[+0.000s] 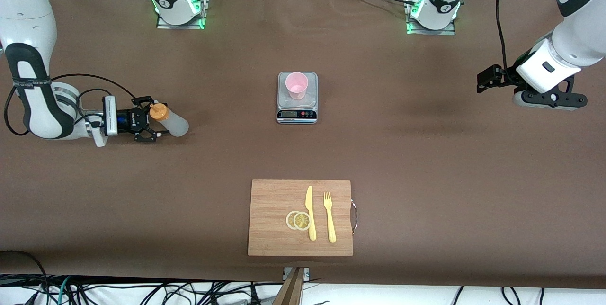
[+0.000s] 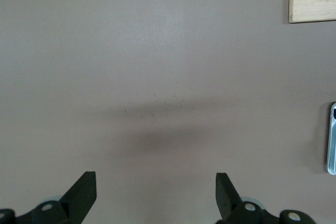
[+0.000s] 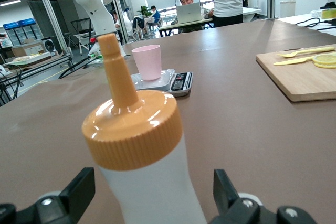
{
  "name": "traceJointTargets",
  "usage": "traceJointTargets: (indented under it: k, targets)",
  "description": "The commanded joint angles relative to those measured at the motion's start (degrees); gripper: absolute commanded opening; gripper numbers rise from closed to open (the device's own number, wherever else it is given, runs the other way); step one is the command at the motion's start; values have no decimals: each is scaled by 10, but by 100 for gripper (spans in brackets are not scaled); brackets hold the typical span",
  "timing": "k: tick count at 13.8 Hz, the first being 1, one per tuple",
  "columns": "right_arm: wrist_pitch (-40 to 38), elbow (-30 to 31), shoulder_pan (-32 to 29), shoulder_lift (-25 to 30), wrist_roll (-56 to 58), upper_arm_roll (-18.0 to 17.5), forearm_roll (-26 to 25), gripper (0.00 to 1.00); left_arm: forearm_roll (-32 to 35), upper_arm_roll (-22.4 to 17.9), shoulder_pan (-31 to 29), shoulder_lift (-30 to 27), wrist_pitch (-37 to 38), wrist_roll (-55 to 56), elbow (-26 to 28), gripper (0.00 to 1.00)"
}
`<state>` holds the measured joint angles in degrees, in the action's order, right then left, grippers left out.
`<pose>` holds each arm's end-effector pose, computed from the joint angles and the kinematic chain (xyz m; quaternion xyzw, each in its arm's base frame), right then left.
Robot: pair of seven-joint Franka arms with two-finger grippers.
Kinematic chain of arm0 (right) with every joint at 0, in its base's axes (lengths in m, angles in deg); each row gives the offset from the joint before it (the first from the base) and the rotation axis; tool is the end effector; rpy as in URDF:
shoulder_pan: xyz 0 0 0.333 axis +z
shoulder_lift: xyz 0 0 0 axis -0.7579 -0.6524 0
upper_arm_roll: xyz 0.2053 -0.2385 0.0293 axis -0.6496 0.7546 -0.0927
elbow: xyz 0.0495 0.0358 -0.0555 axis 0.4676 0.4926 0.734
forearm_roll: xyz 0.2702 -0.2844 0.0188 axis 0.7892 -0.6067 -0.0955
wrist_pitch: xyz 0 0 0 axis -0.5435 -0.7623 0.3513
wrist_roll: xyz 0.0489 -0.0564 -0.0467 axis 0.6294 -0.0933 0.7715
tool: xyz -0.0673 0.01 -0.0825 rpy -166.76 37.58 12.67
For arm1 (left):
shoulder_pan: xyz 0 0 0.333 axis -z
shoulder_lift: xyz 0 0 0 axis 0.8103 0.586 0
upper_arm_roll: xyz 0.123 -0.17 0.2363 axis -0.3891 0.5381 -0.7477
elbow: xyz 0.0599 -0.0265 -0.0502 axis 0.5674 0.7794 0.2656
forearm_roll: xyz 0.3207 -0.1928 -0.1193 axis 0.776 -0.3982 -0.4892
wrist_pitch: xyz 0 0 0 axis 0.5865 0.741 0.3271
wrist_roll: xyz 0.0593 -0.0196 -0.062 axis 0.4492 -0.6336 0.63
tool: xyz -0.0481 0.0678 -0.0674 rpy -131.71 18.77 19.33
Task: Add sauce to pink cup with both arms
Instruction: 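Lift the squeeze bottle with the right gripper and carry it over the cup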
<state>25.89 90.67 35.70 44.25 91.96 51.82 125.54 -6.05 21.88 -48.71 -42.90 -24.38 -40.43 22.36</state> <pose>0.5421 -0.0766 0.1372 -0.5585 -0.5789 -0.3228 0.4987 0.5450 -0.0382 0.5345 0.9985 -0.0282 -0.0446 0.0139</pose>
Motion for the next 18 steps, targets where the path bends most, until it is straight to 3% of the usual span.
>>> traceJointTargets:
  k: [1,2,6,8,9,10,18]
  targets:
    - [2,11,8,-5,13,1,20,100,20,5,-3,-5,12,-5,-8,100]
    - [2,11,14,-6,13,1,21,99,24,5,-3,-5,11,-4,-8,100]
    - [4,5,33,-6,13,1,51,77,34,4,-3,-5,12,-3,-14,100]
    - [8,2,37,-6,7,1,57,28,34,3,-3,-4,12,-3,-14,100]
    - [12,-3,39,-6,8,2,57,9,34,2,-4,-4,12,-3,-15,100]
    - [15,-7,40,-5,8,2,57,0,33,2,-8,-4,11,-2,-15,100]
    - [76,-77,100,16,-52,3,23,0,30,1,-9,2,10,33,-45,100]
